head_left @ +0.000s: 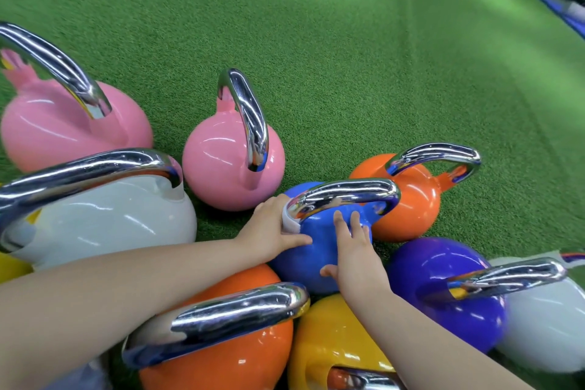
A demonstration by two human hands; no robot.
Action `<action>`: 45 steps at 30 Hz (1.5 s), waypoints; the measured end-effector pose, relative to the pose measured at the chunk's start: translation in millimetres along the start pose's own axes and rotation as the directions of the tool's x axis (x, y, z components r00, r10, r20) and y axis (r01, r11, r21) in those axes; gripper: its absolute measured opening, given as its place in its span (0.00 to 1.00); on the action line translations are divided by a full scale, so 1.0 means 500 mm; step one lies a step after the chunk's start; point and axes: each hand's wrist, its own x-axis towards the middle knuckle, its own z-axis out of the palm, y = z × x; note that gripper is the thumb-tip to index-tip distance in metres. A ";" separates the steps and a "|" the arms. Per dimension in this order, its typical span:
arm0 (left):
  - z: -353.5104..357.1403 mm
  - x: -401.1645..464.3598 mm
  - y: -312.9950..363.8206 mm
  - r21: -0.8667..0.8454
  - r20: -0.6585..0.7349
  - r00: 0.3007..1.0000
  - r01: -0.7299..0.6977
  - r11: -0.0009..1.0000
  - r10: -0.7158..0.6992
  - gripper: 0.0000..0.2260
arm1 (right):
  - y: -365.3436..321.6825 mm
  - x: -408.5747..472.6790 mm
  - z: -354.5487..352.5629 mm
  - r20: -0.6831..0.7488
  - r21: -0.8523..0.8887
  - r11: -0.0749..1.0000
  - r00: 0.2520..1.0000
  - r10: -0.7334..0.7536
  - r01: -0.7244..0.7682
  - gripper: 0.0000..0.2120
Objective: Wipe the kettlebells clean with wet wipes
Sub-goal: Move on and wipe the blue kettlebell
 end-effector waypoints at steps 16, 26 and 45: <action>-0.054 -0.004 0.025 0.187 0.176 0.981 0.054 0.981 -0.087 0.10 | -0.004 -0.006 -0.004 -0.015 0.013 1.000 1.000 -0.003 0.003 0.48; -0.027 -0.018 -0.003 0.106 0.102 0.971 0.205 0.973 -0.216 0.11 | -0.004 -0.006 -0.002 -0.019 0.025 1.000 1.000 -0.015 0.015 0.48; 0.006 0.019 0.012 -0.154 0.058 0.994 0.097 0.983 -0.089 0.06 | -0.002 0.000 0.002 -0.003 0.008 1.000 1.000 -0.025 0.026 0.49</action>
